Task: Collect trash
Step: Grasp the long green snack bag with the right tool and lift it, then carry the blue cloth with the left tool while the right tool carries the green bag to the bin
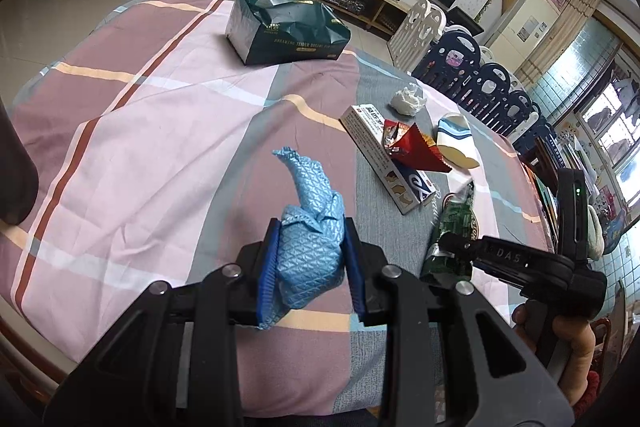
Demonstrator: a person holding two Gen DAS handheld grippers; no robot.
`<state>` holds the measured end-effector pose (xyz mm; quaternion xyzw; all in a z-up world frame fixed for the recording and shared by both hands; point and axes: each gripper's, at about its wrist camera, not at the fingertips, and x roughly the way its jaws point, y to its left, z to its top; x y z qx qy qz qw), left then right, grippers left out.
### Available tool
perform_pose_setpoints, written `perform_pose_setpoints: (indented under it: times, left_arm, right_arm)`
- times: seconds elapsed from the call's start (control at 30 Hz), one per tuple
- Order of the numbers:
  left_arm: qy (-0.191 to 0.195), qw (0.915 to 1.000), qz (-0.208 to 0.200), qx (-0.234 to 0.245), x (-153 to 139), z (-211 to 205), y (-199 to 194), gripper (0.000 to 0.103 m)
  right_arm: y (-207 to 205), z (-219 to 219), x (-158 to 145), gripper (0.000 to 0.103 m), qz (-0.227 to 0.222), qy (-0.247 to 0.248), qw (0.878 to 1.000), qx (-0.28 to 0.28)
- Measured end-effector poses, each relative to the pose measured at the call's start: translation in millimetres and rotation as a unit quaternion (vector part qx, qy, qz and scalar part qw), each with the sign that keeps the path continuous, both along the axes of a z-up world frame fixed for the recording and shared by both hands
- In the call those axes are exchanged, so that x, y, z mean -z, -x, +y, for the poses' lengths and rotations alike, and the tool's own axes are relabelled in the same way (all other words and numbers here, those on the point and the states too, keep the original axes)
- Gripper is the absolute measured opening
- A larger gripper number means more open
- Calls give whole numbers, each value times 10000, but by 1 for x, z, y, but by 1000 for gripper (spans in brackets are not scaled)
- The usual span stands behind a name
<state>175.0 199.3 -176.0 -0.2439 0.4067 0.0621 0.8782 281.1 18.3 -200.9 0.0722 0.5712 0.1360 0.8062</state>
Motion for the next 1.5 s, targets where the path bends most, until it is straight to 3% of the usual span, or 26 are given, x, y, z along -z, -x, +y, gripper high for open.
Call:
perform_pose_setpoints:
  times: [0.07, 0.13, 0.4, 0.57, 0.63, 0.87, 1.1, 1.27, 1.5]
  left_arm:
    - [-17, 10000, -11, 19, -1, -1, 0, 31]
    - [-85, 9999, -48, 67, -2, -4, -1, 31]
    - [-266, 9993, -190, 192, -9, -12, 1, 31]
    - [-264, 9984, -360, 336, -23, -20, 6, 31]
    - [-511, 9968, -458, 422, -37, -32, 11, 31]
    - [-899, 9895, -764, 841, -77, -82, 40, 31]
    - [-1020, 9850, -671, 1216, -86, -126, 71, 31]
    - [-1033, 9853, -599, 1220, -91, -135, 88, 31]
    - [-983, 9858, -861, 1056, -108, -126, 104, 31]
  right_arm:
    - [1, 6, -5, 14, -217, 196, 9994, -208]
    - [7, 14, -12, 10, -446, 460, 9968, -485]
    - [47, 14, -39, 8, -1174, 1059, 9823, -1007]
    - [71, -6, -52, 8, -1442, 1436, 9746, -932]
    - [78, -16, -58, 8, -1526, 1494, 9732, -855]
    - [105, -61, -94, 8, -1798, 1324, 9732, -558]
    - [125, -89, -104, 8, -1754, 939, 9792, -397]
    - [135, -94, -112, 8, -1803, 793, 9796, -389]
    - [151, -85, -138, 8, -1979, 813, 9756, -490]
